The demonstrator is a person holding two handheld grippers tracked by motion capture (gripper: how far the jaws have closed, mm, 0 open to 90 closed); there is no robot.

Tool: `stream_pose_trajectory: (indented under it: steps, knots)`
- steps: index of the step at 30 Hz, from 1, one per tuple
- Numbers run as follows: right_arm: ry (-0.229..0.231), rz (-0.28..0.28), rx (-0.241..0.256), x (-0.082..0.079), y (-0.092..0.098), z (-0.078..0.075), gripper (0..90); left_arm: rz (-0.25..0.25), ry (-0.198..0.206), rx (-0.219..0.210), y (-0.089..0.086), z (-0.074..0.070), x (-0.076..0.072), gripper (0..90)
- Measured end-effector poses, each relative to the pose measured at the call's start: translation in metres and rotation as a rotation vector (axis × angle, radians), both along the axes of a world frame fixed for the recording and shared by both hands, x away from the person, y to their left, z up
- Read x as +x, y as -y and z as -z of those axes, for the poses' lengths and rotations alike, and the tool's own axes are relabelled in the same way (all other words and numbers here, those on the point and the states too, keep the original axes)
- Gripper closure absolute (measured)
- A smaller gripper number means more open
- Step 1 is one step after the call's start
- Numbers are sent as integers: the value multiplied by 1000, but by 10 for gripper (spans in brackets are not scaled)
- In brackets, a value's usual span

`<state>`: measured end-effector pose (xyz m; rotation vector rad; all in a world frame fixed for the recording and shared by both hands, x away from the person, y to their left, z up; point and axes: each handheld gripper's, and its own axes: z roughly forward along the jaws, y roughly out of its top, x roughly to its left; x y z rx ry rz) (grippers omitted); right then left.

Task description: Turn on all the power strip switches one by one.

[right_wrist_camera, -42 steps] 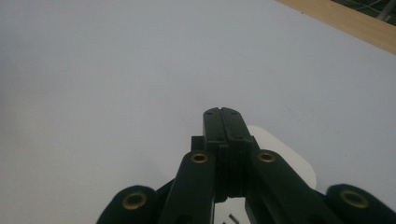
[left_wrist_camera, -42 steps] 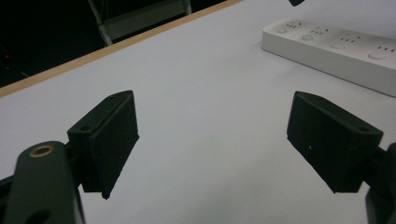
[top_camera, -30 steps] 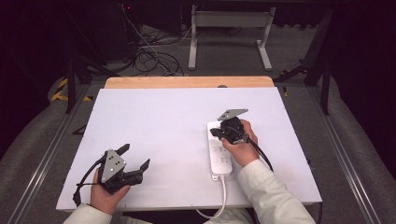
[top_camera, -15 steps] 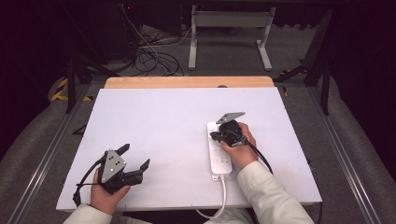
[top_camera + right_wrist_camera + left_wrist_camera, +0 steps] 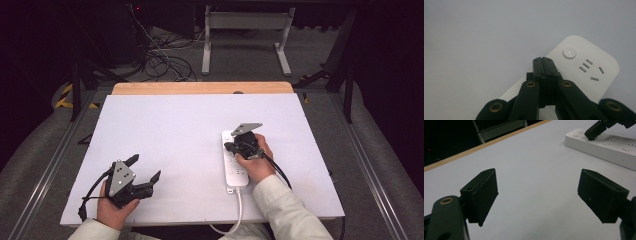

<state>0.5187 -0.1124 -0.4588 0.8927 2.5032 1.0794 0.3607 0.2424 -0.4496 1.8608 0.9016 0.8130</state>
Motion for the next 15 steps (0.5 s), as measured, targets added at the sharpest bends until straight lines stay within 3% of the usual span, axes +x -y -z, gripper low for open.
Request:
stream_pose_trajectory:
  steps: [15]
  knots:
    - [-21, 22, 35, 1, 2, 3, 900, 2, 0, -1, 0, 0, 0, 169]
